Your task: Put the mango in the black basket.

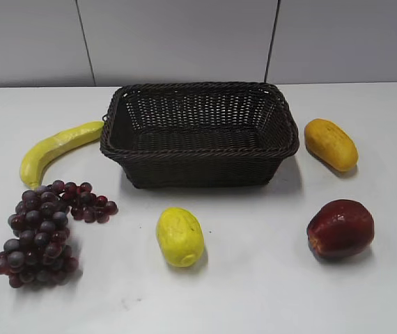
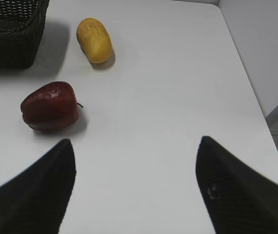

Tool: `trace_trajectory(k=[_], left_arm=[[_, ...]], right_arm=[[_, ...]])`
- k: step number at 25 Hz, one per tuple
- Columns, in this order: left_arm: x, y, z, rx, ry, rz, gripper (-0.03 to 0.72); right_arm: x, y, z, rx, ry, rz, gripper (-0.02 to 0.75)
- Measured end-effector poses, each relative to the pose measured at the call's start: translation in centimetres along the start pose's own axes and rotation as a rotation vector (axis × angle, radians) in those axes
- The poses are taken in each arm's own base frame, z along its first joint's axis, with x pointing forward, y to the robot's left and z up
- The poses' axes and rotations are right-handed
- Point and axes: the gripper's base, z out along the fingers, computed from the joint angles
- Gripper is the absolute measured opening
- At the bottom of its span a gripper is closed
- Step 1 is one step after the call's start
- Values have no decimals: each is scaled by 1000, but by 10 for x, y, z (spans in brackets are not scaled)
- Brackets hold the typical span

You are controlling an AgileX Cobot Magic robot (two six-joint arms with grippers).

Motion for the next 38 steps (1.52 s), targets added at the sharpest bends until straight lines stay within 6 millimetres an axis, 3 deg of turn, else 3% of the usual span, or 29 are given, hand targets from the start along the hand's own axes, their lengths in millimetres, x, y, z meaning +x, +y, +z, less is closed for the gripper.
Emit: trace_trajectory(k=[9, 14, 18, 21, 25, 31, 38], left_arm=[[0, 0, 0, 0, 0, 0, 232], [0, 0, 0, 0, 0, 0, 231], [0, 0, 0, 0, 0, 0, 231], [0, 0, 0, 0, 0, 0, 231], [0, 0, 0, 0, 0, 0, 231], [0, 0, 0, 0, 0, 0, 231], [0, 0, 0, 0, 0, 0, 231]], right_arm=[[-6, 0, 2, -1, 3, -1, 592], [-41, -3, 14, 10, -200, -6, 592], [-64, -2, 44, 7, -292, -14, 591], [-76, 0, 74, -5, -272, -19, 591], [-82, 3, 129, -30, -163, -27, 589], [-82, 10, 223, -77, 167, 6, 617], [-101, 15, 315, -140, 517, -33, 667]])
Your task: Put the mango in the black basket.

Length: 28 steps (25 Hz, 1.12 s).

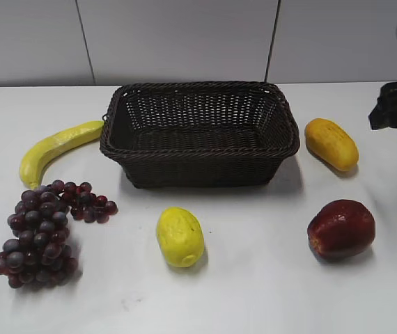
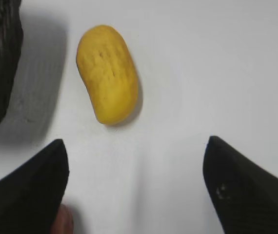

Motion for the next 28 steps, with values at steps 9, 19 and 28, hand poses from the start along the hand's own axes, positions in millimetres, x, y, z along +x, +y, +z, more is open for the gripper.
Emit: trace_trajectory(k=[9, 19, 28], left_arm=[[0, 0, 0, 0, 0, 0, 231], [0, 0, 0, 0, 0, 0, 231], [0, 0, 0, 0, 0, 0, 231]], right_arm=[[-54, -2, 76, -90, 124, -42, 667], [-55, 2, 141, -160, 204, -57, 665], [-40, 5, 172, -179, 227, -78, 622]])
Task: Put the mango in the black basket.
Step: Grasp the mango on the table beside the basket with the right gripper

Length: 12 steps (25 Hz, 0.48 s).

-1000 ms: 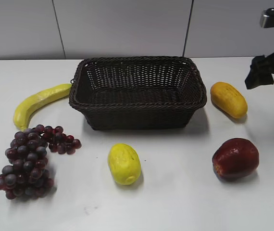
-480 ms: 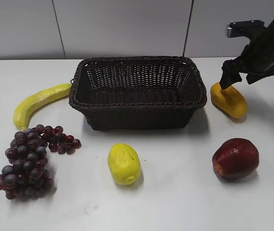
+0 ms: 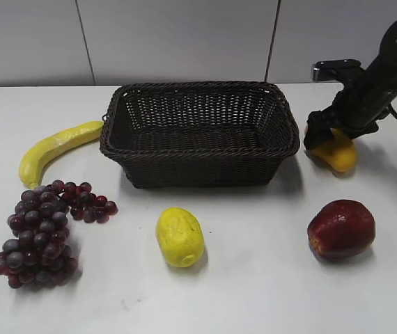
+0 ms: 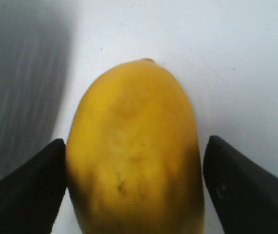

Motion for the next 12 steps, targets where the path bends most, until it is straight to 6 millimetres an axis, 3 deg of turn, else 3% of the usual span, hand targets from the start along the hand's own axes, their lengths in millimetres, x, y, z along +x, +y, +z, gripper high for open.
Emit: trace_trajectory(k=[2, 7, 9, 12], left_arm=[[0, 0, 0, 0, 0, 0, 231], [0, 0, 0, 0, 0, 0, 231], [0, 0, 0, 0, 0, 0, 231], [0, 0, 0, 0, 0, 0, 231]], right_arm=[[1, 0, 4, -1, 8, 0, 580], [-3, 1, -3, -24, 42, -7, 578], [-12, 2, -17, -33, 35, -16, 578], [-35, 5, -55, -53, -32, -21, 578]])
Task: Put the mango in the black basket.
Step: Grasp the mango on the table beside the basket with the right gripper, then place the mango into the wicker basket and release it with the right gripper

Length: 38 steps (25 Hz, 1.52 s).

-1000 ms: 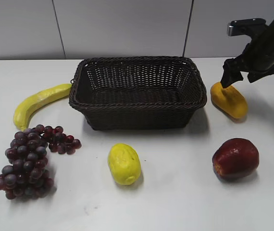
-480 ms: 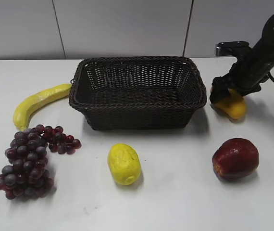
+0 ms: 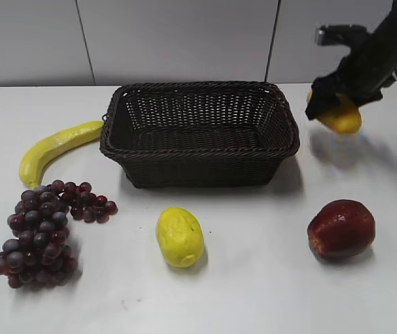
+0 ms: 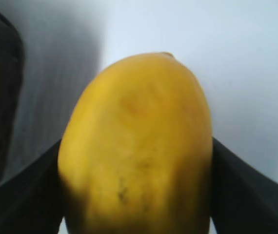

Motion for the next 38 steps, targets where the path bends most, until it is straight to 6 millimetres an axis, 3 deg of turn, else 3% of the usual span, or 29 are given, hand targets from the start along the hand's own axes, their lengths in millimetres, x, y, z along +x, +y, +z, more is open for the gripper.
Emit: trace_trajectory(k=[4, 7, 12, 14, 18, 24, 27, 30, 34, 38], left_arm=[[0, 0, 0, 0, 0, 0, 231], [0, 0, 0, 0, 0, 0, 231], [0, 0, 0, 0, 0, 0, 231], [0, 0, 0, 0, 0, 0, 231], [0, 0, 0, 0, 0, 0, 231], [0, 0, 0, 0, 0, 0, 231], [0, 0, 0, 0, 0, 0, 231], [0, 0, 0, 0, 0, 0, 231], [0, 0, 0, 0, 0, 0, 231], [0, 0, 0, 0, 0, 0, 231]], right_arm=[[-34, 20, -56, -50, -141, -14, 578], [-50, 49, -74, -84, -200, -70, 578], [-56, 116, -61, -134, -191, -208, 578], [-54, 139, -46, -135, -170, -268, 578], [-46, 167, -6, -130, -97, -351, 578], [-30, 166, 56, -105, 22, -383, 578], [-25, 162, 71, -81, 51, -388, 581], [-26, 162, 72, -77, 40, -381, 647], [-27, 162, 64, -73, 44, -386, 655], [-38, 164, 20, -37, -4, -417, 651]])
